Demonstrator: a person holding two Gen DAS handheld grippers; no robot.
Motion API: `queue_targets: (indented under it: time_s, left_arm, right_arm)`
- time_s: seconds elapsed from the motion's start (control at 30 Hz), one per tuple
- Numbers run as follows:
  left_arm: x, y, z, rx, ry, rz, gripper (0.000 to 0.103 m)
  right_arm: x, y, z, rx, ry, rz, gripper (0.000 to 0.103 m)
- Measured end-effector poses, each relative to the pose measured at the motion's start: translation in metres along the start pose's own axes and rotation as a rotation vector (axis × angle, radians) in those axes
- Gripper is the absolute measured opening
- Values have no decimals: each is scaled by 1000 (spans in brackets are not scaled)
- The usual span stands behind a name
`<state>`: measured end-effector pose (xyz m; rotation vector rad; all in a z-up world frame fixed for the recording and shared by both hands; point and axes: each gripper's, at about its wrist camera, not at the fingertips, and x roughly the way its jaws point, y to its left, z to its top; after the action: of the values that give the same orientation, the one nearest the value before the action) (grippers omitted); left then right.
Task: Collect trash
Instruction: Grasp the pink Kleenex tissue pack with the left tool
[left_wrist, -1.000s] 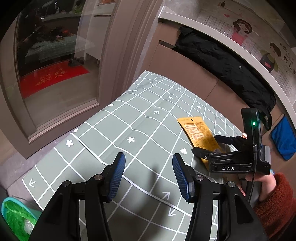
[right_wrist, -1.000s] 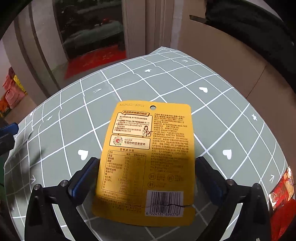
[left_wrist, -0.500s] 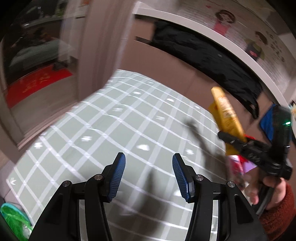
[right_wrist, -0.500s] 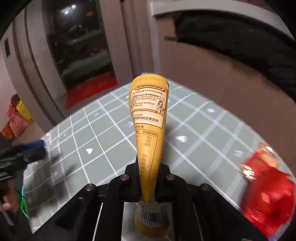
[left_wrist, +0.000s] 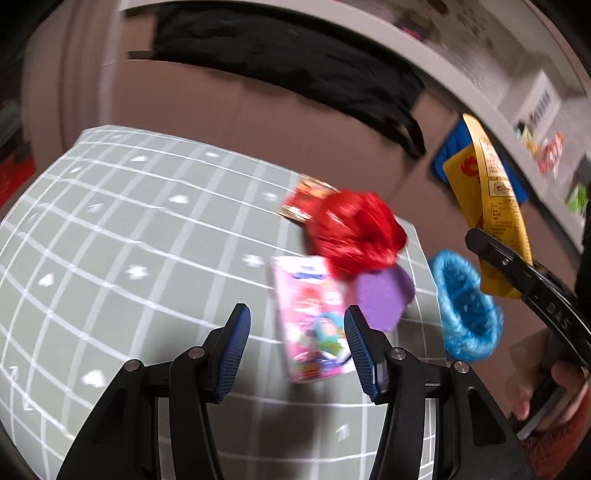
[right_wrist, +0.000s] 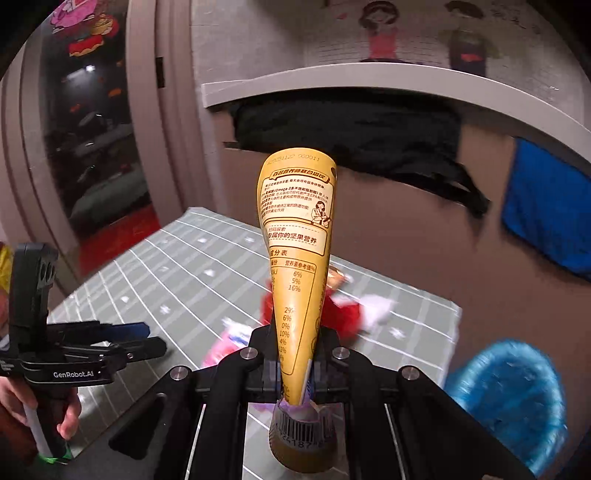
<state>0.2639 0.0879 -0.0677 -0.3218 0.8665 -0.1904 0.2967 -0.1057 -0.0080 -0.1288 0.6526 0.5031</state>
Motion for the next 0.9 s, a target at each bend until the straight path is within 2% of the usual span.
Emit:
queue_targets:
  time_s: [0.03,0.13,0.27,0.5,0.63,0.73,0.9]
  left_arm:
    - [7,-9,1,17,6,18,54]
    - [25,-28,1,63,-6,133,54]
    - [45,-36,0,52,34,153,54]
    - [60,-31,-5,49,52,231,54]
    - [60,-20,-4,10,67,245,54]
    - [59,-12,-5,-28,70,217,53]
    - [46,-7,-5,-39,45,204,44]
  right_arm:
    - [-1,-7,-6,9,2,-4,8]
    - [-6,-18,-18,41,4,5,8]
    - [-12,-30,-35,62,7,1,8]
    - [-12,-45,-53,98,25,14,8]
    - [-11,-47,-55,106,27,18,9]
    - [-11,-44,-58,110,29,23,9]
    - [-12,-39,-57,105,29,27,9]
